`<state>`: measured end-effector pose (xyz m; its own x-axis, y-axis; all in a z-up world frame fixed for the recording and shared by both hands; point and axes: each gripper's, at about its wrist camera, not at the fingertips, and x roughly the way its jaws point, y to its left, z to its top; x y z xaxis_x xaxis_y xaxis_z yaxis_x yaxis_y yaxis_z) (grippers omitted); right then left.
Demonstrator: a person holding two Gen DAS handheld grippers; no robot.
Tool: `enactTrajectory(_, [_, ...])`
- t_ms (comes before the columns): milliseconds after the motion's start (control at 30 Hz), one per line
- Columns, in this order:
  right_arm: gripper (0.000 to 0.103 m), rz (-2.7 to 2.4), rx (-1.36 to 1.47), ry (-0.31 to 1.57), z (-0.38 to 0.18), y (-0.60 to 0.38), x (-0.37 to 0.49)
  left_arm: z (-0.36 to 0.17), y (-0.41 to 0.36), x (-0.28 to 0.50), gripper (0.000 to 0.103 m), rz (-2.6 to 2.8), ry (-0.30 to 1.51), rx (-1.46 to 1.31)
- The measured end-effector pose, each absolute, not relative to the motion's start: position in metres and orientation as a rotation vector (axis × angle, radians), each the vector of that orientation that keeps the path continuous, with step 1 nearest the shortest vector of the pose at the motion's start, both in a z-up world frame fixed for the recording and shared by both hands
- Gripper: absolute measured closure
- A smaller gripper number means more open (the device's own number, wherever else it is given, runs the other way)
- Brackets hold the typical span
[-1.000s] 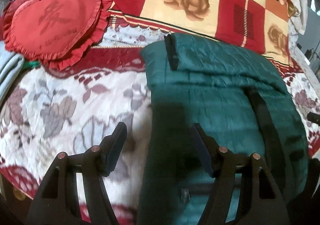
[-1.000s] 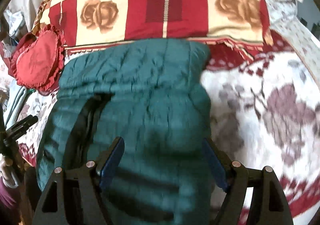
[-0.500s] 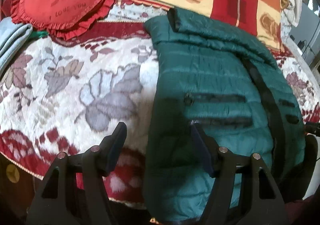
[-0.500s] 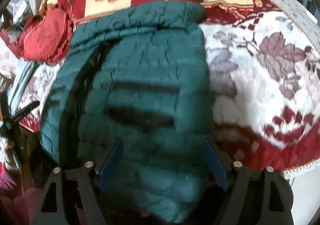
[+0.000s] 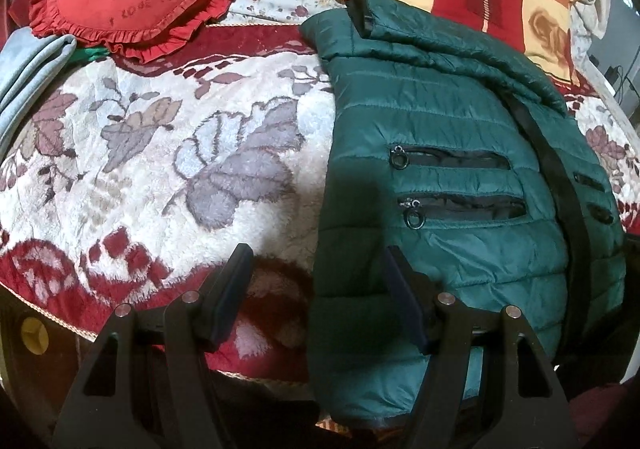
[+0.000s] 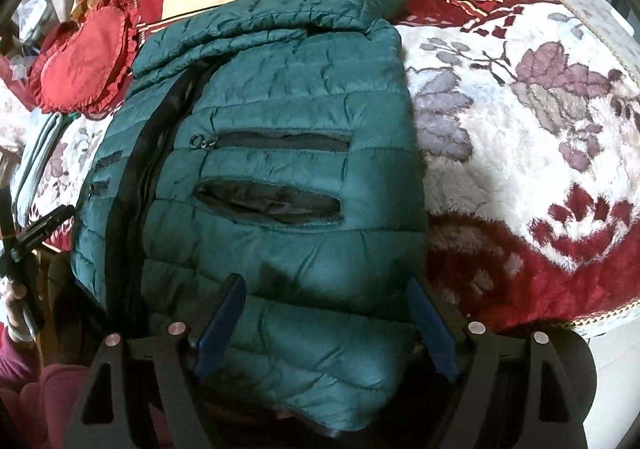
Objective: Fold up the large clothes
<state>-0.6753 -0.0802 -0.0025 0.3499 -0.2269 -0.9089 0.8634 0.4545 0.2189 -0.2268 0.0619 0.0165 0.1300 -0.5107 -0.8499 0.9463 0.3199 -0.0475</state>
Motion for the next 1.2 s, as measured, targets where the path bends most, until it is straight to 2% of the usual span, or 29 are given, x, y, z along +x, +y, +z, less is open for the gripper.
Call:
enactTrajectory(433, [0.021, -0.804, 0.860, 0.971, -0.014, -0.074, -0.684, 0.015, 0.068, -0.227, 0.036, -1.175, 0.949, 0.633])
enactTrajectory(600, [0.013, -0.767, 0.880, 0.995, -0.022, -0.071, -0.688, 0.010, 0.081, -0.209, 0.036, -1.206, 1.081, 0.557])
enactTrajectory(867, [0.012, -0.716, 0.976, 0.947, -0.034, -0.073, -0.697, -0.012, 0.080, -0.217, 0.036, -1.262, 1.195, 0.560])
enactTrajectory(1200, [0.009, -0.684, 0.974, 0.962, -0.042, -0.068, -0.689, -0.025, 0.073, -0.249, 0.036, -1.329, 1.182, 0.650])
